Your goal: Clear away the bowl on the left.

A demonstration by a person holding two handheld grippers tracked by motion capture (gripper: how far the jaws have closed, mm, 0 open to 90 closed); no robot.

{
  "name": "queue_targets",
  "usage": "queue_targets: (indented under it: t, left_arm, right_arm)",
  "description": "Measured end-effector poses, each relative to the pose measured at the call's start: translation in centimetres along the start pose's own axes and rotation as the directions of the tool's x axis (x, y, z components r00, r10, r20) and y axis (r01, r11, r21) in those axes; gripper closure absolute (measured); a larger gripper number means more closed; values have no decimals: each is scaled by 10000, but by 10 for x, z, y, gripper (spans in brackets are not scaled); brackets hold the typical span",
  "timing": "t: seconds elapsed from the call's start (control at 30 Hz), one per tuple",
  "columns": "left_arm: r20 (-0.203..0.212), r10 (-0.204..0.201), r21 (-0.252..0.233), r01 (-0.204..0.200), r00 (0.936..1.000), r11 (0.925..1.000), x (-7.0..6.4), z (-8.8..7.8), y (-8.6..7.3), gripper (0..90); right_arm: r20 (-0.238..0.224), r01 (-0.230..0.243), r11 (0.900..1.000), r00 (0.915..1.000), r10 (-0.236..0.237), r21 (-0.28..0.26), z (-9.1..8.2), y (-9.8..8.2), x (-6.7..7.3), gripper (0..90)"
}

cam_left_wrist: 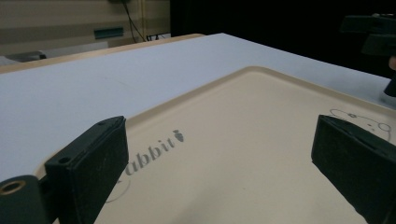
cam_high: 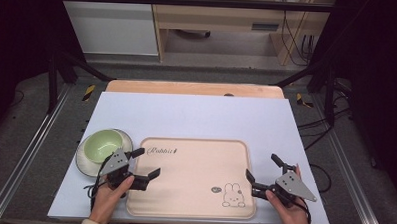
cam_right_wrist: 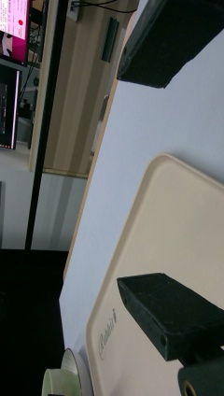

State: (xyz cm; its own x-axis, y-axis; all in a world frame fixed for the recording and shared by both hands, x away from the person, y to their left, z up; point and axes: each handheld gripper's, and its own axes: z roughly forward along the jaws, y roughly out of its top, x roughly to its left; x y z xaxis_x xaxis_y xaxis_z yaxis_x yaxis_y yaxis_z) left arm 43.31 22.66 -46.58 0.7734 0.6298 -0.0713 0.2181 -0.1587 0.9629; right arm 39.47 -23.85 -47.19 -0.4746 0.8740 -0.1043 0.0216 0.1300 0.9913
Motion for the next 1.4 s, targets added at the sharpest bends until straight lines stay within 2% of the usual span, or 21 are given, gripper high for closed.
queue_targets:
  t: [0.07, 0.27, 0.43, 0.6, 0.63, 0.8, 0.83, 0.9, 0.97, 1.03, 1.13, 1.17, 1.37, 1.4]
  left_arm:
    - [-3, 185, 80, -185, 9998, 9998, -2, 0, 0, 40]
    - [89, 154, -133, -153, 9998, 9998, -2, 1, 3, 34]
    - [-501, 20, -359, -38, 9987, 9993, 3, -5, 7, 38]
    - [-550, -239, -630, 204, 9982, 9978, 5, -12, 13, 41]
    - [-555, -386, -829, 339, 9977, 9960, 7, -16, 17, 41]
    - [-794, -417, -1070, 331, 9960, 9937, 10, -26, 24, 39]
    - [-899, -282, -1126, 179, 9956, 9935, 11, -30, 27, 39]
    - [-1240, -43, -1275, -117, 9923, 9918, 16, -38, 32, 40]
    - [-1417, -26, -1356, -168, 9899, 9906, 22, -47, 37, 39]
    - [-1547, -187, -1582, -60, 9878, 9874, 28, -54, 40, 35]
    - [-1747, -116, -1582, -165, 9846, 9873, 35, -64, 44, 33]
    - [-1815, -96, -1625, -204, 9833, 9865, 36, -67, 45, 33]
    - [-2233, -37, -1608, -331, 9747, 9864, 39, -77, 49, 34]
    - [-2227, -30, -1738, -367, 9749, 9841, 40, -80, 50, 34]
  right_arm:
    - [-32, 8, 10000, 10000, -8, -6, 0, 0, 1, 33]
    - [-134, -249, 9996, 9996, 247, -131, 1, 1, 0, 32]
    - [-95, 111, 9999, 9999, -111, 72, 3, 0, 1, 32]
    - [-139, 156, 9999, 9998, -155, 50, 2, 0, 4, 31]
    - [-121, 126, 9999, 9998, -125, 28, 1, 0, 4, 30]
    - [-119, 82, 10000, 9999, -82, -7, 2, 0, 3, 30]
    - [-124, 121, 9999, 9998, -121, -18, 2, 0, 3, 30]
    - [-185, 127, 9999, 9997, -128, -30, 2, 0, 4, 31]
    - [-210, 68, 9999, 9998, -71, -149, 0, 2, 4, 31]
    - [-169, -34, 9995, 9999, 29, -316, -2, 4, 2, 32]
    - [-100, -103, 9990, 9999, 99, -426, -3, 4, 0, 33]
    - [-56, -125, 9984, 9999, 122, -550, -4, 6, -1, 33]
    - [25, -25, 9986, 10000, 26, -534, -5, 7, 1, 32]
    - [25, -25, 9986, 10000, 26, -534, -5, 7, 1, 32]
